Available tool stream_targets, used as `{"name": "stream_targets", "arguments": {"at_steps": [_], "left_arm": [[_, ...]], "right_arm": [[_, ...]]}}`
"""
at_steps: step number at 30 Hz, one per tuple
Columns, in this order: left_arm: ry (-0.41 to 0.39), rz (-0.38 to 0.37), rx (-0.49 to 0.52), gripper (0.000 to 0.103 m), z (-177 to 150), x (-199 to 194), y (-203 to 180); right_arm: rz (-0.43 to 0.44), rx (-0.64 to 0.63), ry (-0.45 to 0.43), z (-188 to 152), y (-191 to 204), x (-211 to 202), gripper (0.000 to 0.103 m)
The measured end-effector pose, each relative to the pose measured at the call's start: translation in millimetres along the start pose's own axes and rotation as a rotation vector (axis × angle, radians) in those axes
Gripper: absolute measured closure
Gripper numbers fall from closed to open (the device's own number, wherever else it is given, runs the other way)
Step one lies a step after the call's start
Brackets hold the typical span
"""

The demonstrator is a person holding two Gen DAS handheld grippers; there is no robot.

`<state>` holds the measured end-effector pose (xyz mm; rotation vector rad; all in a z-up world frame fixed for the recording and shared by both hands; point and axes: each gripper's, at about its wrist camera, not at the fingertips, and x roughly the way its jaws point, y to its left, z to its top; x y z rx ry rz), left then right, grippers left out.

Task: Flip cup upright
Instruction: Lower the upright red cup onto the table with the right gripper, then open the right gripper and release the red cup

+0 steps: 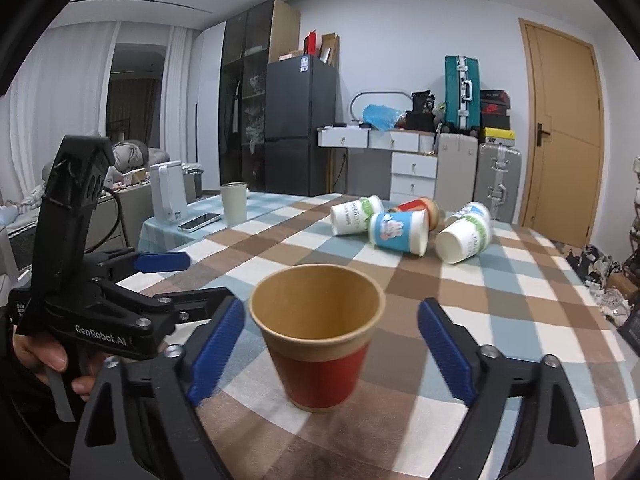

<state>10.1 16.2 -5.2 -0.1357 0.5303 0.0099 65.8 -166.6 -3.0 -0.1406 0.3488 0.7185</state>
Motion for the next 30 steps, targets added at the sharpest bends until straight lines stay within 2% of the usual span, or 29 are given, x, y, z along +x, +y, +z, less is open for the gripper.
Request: {"name": "stream_targets", "arguments": {"at_steps": [1, 8, 14, 30], "left_arm": [[-0.002, -0.002, -0.001, 0.001, 0, -1, 0], [-0.029, -0.015, 0.004, 0.001, -2, -9, -3], [-0.048, -0.03, 0.029, 0.001, -4, -14, -9], [-0.076, -0.054, 0.084, 0.001, -10, -21, -22]], "right_arm": [[-0.007, 0.005, -0.008, -1, -3, -2, 0.0], [0.007, 0.034, -0.041, -7, -20, -11, 0.0], [0.055, 0.043, -0.058, -11, -26, -15, 0.0], [0.072, 0.092, -0.09, -9, -37, -21, 0.0]]}}
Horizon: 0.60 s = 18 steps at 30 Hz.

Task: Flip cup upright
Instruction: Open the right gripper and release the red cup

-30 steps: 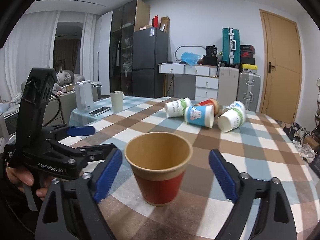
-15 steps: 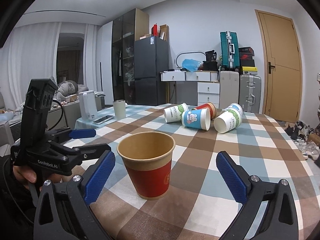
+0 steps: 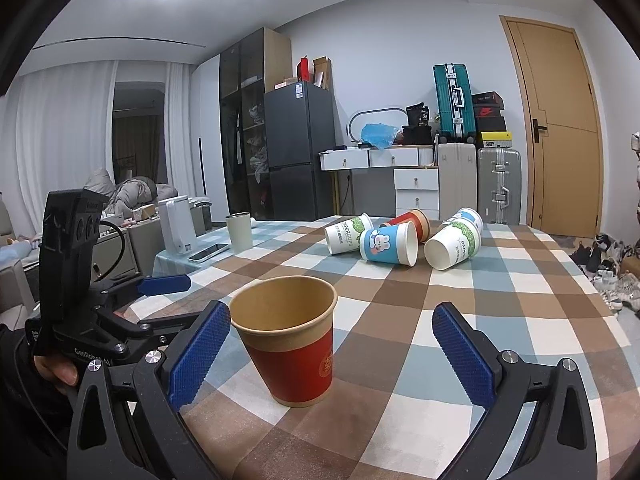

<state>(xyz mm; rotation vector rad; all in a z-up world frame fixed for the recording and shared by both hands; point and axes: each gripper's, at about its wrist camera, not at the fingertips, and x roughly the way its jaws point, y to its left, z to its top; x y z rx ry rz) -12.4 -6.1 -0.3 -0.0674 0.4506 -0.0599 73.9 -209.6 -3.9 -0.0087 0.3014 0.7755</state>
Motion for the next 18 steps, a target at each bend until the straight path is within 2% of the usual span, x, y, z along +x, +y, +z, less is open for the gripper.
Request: {"name": "stream_targets", "arguments": {"at_steps": [18], "left_arm": [[-0.001, -0.003, 0.003, 0.001, -1.0, 0.5, -0.5]], "right_arm": [[0.001, -0.007, 0.005, 1.6, -0.6, 1.2, 0.0]]}}
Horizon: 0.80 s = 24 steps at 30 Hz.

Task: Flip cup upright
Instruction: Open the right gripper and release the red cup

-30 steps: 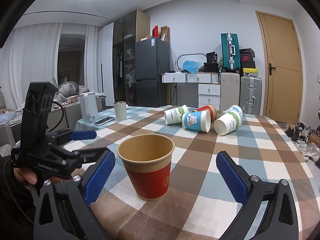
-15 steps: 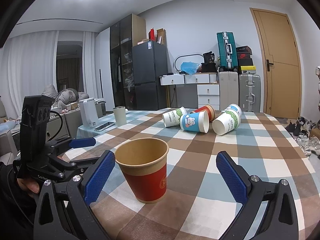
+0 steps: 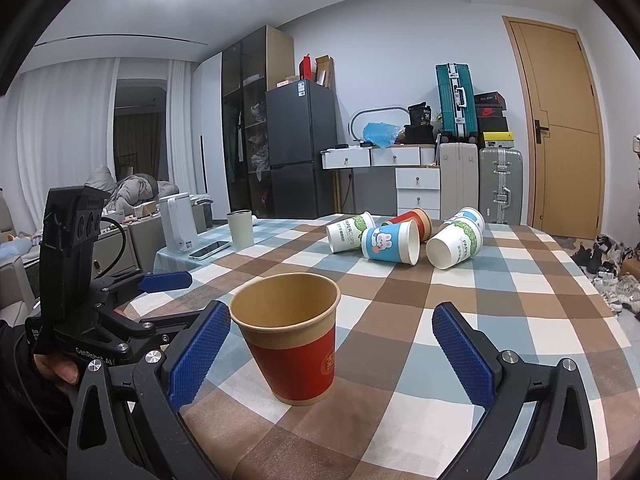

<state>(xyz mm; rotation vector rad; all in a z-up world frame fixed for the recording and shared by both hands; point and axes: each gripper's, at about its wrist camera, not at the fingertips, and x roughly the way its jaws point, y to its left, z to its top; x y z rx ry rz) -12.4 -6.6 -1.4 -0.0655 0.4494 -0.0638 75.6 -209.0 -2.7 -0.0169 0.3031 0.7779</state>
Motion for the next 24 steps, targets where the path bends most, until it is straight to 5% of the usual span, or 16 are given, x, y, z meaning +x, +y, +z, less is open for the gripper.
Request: {"name": "stream_targets", "arguments": {"at_steps": [24], "left_arm": [[-0.001, -0.001, 0.0, 0.001, -0.4, 0.1, -0.7]], "right_arm": [[-0.001, -0.002, 0.002, -1.0, 2.0, -0.2, 0.0]]}}
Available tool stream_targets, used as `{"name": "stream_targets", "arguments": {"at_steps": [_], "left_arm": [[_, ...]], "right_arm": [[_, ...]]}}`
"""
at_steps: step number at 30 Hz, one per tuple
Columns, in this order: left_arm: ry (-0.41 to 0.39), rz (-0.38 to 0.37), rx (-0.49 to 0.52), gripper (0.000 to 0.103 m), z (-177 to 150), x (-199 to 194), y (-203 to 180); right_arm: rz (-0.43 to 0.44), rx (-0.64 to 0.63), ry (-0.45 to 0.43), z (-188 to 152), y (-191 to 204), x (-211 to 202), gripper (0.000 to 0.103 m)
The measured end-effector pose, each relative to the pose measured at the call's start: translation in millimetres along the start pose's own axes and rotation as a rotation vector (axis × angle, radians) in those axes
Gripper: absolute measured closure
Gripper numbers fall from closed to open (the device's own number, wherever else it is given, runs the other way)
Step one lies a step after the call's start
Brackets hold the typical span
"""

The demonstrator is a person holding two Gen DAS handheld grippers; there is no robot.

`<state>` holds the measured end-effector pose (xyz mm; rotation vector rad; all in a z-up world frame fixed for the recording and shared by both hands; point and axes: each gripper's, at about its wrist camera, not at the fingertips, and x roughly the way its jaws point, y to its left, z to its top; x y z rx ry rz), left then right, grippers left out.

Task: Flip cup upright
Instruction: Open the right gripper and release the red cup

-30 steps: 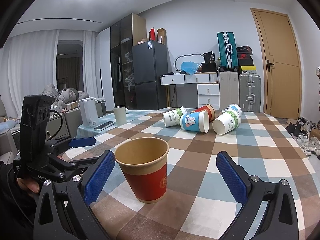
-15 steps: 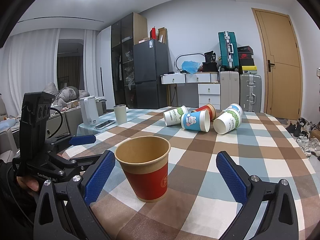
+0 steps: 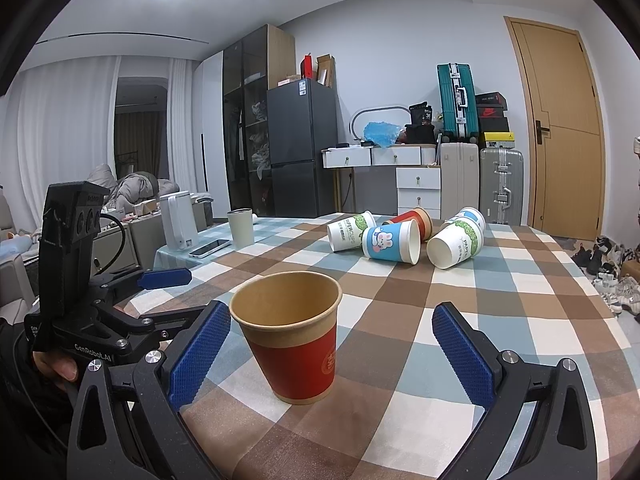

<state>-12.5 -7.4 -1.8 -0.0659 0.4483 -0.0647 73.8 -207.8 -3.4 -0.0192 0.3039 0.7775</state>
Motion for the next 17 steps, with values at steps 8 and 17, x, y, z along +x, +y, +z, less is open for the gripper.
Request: {"name": "stream_targets", "arguments": {"at_steps": [8, 17], "left_arm": [[0.0, 0.0, 0.0, 0.001, -0.4, -0.1, -0.2], [-0.002, 0.0, 0.002, 0.001, -0.7, -0.1, -0.7]], "right_arm": [[0.001, -0.003, 0.001, -1.1, 0.8, 0.8, 0.0], [0.003, -0.003, 0.003, -1.9, 1.0, 0.8, 0.0]]}}
